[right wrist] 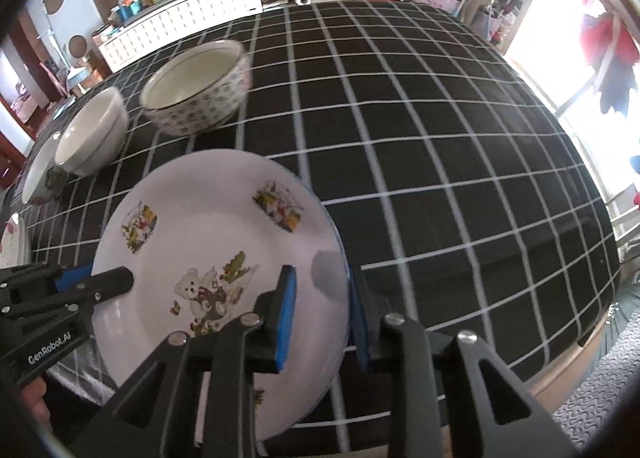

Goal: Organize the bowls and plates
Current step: 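Carry the bear-print plate over the stacked pink-spotted plate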

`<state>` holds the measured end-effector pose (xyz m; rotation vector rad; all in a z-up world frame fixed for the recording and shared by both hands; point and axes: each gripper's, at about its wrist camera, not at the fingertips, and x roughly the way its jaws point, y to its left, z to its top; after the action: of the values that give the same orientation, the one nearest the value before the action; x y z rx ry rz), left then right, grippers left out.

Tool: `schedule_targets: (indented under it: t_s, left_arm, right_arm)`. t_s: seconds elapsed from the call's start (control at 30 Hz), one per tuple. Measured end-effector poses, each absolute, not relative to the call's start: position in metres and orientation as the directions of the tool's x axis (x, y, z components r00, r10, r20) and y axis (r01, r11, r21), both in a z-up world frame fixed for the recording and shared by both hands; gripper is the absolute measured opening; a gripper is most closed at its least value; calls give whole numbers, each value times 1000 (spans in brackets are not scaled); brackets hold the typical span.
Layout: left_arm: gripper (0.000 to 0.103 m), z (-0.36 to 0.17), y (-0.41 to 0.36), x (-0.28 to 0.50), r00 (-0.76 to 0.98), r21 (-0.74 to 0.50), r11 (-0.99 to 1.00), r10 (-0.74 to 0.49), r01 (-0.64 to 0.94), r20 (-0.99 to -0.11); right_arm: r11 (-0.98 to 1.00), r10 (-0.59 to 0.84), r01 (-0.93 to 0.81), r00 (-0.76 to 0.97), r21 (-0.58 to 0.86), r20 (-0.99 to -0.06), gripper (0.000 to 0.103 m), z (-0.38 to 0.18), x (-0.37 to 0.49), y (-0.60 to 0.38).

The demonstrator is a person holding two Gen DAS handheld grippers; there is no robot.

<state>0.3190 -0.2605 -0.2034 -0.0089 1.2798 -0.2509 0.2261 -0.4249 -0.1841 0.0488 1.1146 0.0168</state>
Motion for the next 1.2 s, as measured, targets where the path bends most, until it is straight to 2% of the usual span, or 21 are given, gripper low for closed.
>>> schedule_targets:
  t_s: [0.5,1.2]
  left_arm:
    - [18,-204,-181,300,260,-127,989,-143,77,-955]
    - [20,-211,-74,271,276,-79,997,-76,0,-958]
  right_arm:
    - [993,114,-56,391,100,-913,30,-187,222,-353]
    - [983,136,-168,364,78,-921,30,-194,221,-258]
